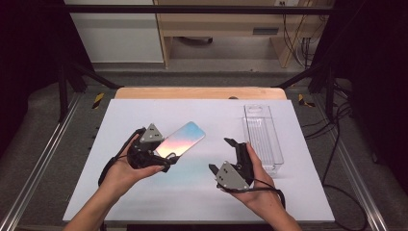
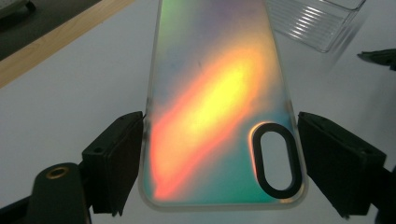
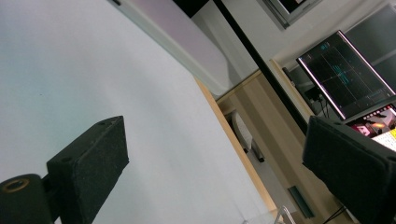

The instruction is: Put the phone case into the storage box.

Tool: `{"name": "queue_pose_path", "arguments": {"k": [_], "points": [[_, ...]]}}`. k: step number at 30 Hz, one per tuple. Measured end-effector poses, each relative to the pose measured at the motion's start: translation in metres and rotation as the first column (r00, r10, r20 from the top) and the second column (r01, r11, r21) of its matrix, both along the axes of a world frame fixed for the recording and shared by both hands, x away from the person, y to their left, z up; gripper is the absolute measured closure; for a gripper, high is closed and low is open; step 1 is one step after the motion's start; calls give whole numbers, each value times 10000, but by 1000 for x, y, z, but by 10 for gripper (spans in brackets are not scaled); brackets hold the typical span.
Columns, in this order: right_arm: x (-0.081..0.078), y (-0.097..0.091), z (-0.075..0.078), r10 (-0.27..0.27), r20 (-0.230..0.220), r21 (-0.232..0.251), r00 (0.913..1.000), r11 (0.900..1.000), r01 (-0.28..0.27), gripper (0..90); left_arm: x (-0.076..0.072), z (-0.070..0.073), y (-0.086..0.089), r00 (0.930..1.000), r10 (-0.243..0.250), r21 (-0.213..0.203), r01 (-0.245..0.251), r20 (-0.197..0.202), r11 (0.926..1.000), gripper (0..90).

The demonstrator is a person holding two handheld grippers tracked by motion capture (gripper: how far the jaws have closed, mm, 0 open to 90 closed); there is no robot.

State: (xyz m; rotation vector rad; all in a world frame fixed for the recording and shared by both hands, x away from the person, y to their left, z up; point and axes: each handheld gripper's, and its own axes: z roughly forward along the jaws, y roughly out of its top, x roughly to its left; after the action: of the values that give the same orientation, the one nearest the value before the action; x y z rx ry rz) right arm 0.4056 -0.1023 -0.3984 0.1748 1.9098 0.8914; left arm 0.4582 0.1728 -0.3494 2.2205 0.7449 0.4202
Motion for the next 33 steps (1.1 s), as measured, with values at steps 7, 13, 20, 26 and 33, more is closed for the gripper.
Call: {"name": "queue_pose_path", "arguments": {"k": [7, 13, 20, 26, 33], "points": [[4, 12, 2, 81, 452, -592, 9989, 9982, -54, 101, 4, 11, 0, 9999, -115, 319, 117, -56, 9994, 170], [3, 17, 4, 44, 775, -873, 9970, 9962, 24, 116, 5, 17, -4, 9998, -176, 459, 178, -46, 9988, 170], [-1, 23, 4, 104, 1231, -1321, 9923, 9912, 60, 132, 1, 14, -11, 9992, -364, 806, 376, -164, 9960, 170], [-9, 29, -2, 141, 1678, -1825, 9857, 9831, 170, 159, 0, 15, -18, 9986, -480, 813, 496, -207, 9955, 170], [-13, 39, -6, 304, 2125, -2246, 9767, 9743, 186, 206, -2, 18, -24, 9977, -633, 919, 654, -257, 9936, 170]]}}
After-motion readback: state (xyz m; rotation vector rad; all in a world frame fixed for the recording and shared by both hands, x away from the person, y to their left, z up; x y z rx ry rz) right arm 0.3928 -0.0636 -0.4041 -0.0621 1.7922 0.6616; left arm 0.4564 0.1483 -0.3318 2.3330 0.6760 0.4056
